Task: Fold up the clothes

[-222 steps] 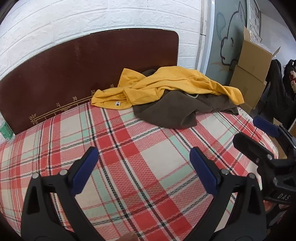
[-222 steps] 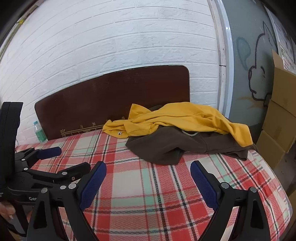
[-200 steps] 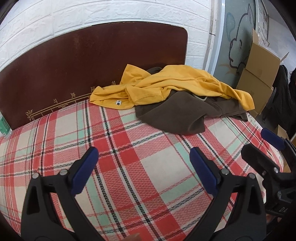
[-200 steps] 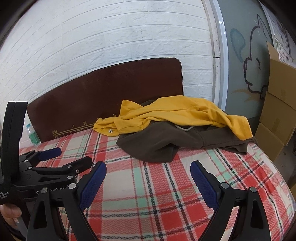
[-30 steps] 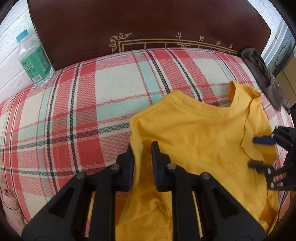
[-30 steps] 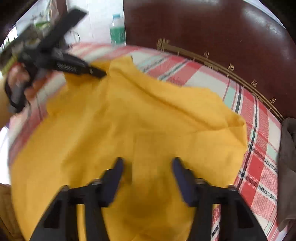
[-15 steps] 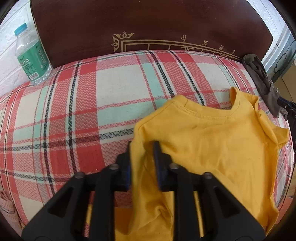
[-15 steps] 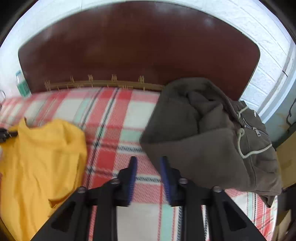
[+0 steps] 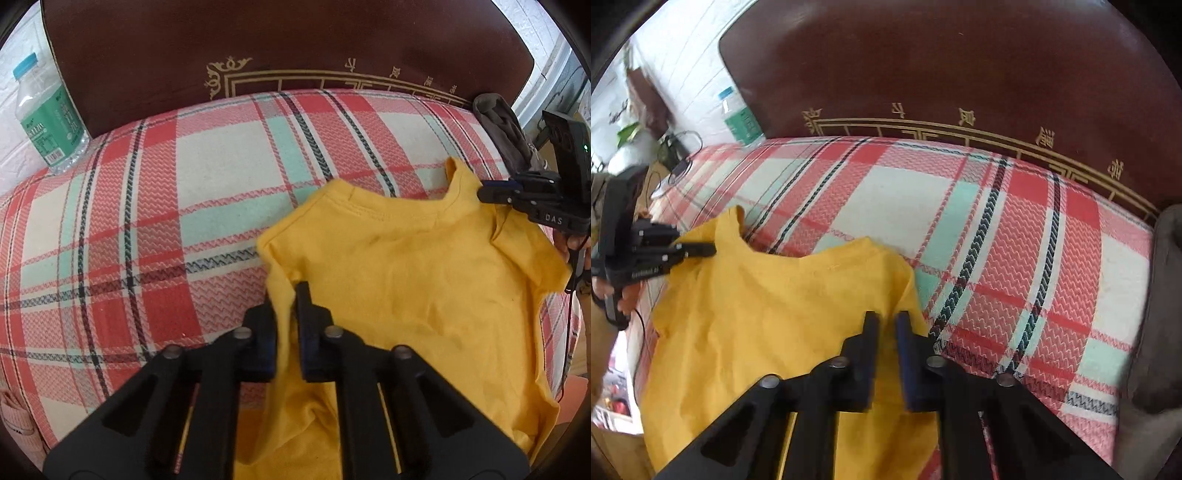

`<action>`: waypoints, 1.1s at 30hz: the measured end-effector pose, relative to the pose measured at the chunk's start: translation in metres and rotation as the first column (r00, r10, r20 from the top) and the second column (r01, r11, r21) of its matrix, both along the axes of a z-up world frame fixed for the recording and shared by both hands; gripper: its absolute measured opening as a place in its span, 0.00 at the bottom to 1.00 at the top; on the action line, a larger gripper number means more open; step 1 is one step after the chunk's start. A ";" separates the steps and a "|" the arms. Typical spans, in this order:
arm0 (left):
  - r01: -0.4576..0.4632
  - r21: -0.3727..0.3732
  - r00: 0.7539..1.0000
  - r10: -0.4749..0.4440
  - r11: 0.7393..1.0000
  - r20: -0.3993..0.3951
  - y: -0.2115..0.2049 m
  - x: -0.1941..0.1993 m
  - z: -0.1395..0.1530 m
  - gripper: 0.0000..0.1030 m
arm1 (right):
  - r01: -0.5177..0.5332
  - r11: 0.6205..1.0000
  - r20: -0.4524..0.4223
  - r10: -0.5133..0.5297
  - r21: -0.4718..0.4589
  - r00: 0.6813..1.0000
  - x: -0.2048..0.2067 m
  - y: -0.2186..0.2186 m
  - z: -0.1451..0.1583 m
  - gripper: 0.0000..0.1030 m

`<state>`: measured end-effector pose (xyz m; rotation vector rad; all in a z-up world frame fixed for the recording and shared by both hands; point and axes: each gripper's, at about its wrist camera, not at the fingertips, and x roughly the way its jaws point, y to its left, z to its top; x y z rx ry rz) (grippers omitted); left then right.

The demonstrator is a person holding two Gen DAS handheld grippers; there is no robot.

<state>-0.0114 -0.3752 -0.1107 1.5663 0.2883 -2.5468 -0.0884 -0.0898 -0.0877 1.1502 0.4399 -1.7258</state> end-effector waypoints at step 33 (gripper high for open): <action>-0.245 -0.005 0.965 0.244 0.969 -0.094 -0.037 -0.007 0.035 0.38 | 0.302 0.953 -0.002 -0.302 -0.012 0.953 -0.034 0.026 0.010 0.50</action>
